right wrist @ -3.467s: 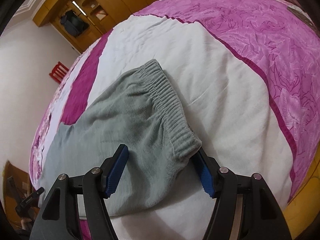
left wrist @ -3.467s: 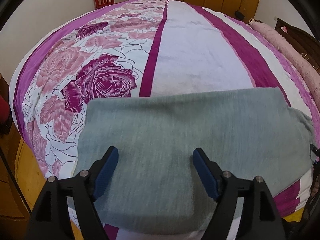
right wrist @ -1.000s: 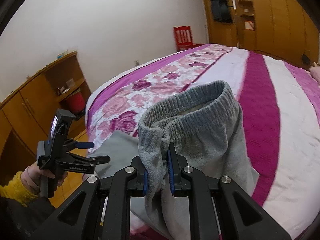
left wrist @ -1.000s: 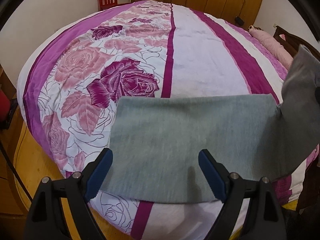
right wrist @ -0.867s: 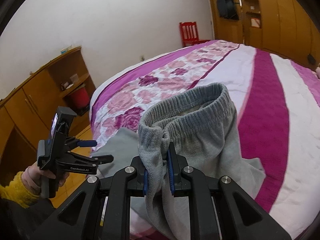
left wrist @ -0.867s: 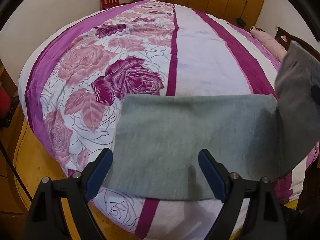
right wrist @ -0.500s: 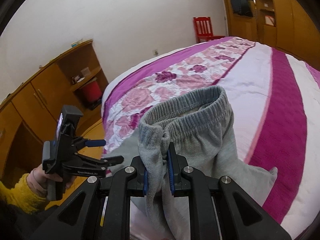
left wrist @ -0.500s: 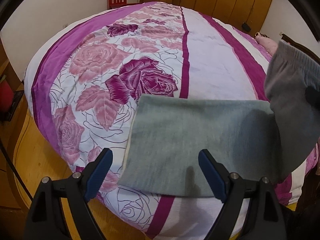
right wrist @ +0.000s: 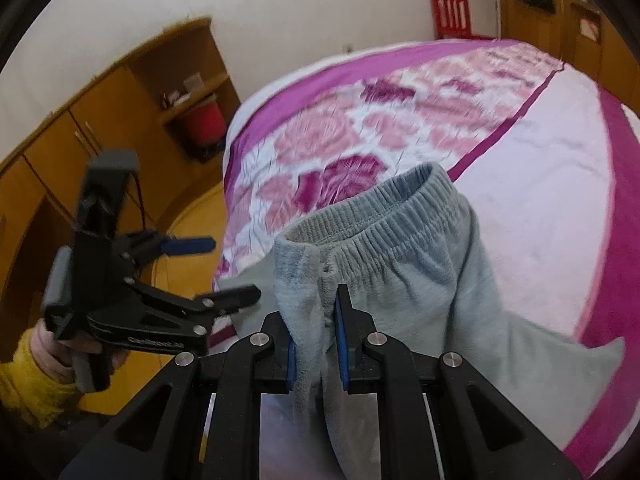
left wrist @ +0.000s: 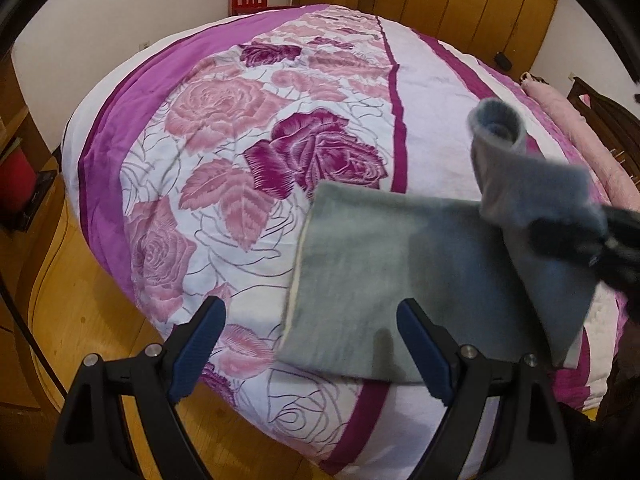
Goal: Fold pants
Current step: 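Carry the waistband over the pants toward the left gripper and release, then grasp the laid waistband with the left gripper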
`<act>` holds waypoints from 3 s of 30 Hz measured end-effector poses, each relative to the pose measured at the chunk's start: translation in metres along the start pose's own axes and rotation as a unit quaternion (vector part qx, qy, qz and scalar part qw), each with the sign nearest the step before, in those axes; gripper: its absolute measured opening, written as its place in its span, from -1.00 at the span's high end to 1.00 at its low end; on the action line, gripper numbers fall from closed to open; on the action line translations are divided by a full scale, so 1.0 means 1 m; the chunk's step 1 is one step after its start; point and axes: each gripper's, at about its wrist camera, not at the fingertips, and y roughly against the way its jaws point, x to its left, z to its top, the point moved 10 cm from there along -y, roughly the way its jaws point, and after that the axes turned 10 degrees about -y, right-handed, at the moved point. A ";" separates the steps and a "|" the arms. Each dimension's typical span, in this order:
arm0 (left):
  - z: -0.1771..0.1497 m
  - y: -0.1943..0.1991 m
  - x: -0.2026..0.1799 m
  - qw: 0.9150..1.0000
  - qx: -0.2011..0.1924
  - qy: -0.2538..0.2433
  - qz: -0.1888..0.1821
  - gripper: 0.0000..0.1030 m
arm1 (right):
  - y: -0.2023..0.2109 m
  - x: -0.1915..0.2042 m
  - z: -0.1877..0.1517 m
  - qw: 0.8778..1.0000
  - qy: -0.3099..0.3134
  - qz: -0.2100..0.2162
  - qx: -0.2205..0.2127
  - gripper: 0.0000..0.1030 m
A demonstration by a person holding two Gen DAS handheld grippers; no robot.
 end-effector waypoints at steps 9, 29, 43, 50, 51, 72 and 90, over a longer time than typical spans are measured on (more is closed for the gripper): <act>-0.010 -0.002 0.021 1.000 0.009 0.024 0.013 -0.75 | -0.032 0.009 -0.016 0.999 0.012 -0.004 0.039 0.45; 0.018 0.032 -0.015 1.000 -0.024 -0.010 -0.003 -0.76 | 0.036 -0.006 -0.017 1.000 0.001 -0.005 -0.016 0.30; 0.023 0.025 -0.084 0.995 -0.016 -0.018 -0.095 0.35 | 0.063 -0.111 -0.079 0.988 -0.116 -0.104 -0.005 0.30; 0.013 0.003 -0.094 0.997 0.033 -0.016 -0.061 0.44 | 0.063 -0.121 -0.092 0.987 -0.140 -0.084 -0.013 0.30; 0.011 0.001 -0.092 0.997 0.039 -0.011 -0.058 0.44 | 0.063 -0.121 -0.092 0.987 -0.138 -0.082 -0.015 0.30; 0.024 0.004 -0.091 1.000 0.009 -0.001 -0.022 0.77 | 0.075 -0.132 -0.098 0.983 -0.166 -0.059 -0.048 0.30; -0.006 0.010 -0.060 0.998 0.030 0.037 -0.050 0.48 | 0.056 -0.125 -0.105 0.985 -0.160 -0.063 -0.014 0.30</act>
